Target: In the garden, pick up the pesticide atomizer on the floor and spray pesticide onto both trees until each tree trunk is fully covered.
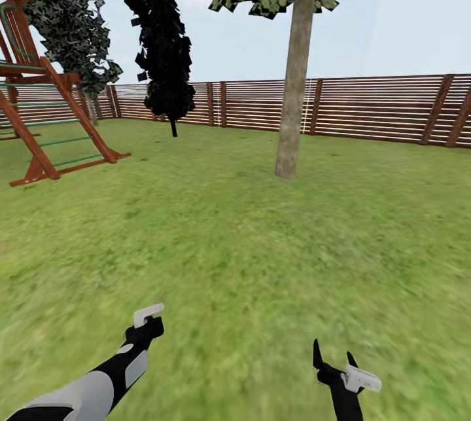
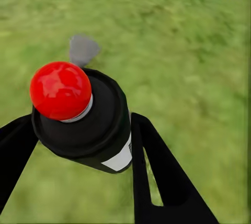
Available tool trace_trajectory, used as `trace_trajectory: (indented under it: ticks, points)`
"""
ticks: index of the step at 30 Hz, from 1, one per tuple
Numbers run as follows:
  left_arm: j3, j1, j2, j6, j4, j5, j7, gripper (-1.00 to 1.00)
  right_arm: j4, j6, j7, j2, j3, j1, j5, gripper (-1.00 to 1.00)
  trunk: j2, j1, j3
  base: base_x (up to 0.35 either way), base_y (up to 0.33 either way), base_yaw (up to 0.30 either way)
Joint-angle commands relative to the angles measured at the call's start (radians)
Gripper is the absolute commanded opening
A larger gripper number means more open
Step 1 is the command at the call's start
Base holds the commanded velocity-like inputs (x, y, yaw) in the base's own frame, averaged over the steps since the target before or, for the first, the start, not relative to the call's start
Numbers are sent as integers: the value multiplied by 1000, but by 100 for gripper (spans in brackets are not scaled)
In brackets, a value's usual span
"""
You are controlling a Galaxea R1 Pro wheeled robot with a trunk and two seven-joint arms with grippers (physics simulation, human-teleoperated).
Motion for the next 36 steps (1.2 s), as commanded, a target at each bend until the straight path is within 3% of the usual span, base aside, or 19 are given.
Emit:
trace_trajectory:
  ticks: [1, 36]
  points:
    - [0, 0, 0, 0, 0, 0, 0, -100, 0, 0, 0, 0, 0, 0, 0, 100, 0, 0, 0, 333, -126, 0]
    - [0, 0, 1, 0, 0, 0, 0, -100, 0, 0, 0, 0, 0, 0, 0, 100, 0, 0, 0, 333, -127, 0]
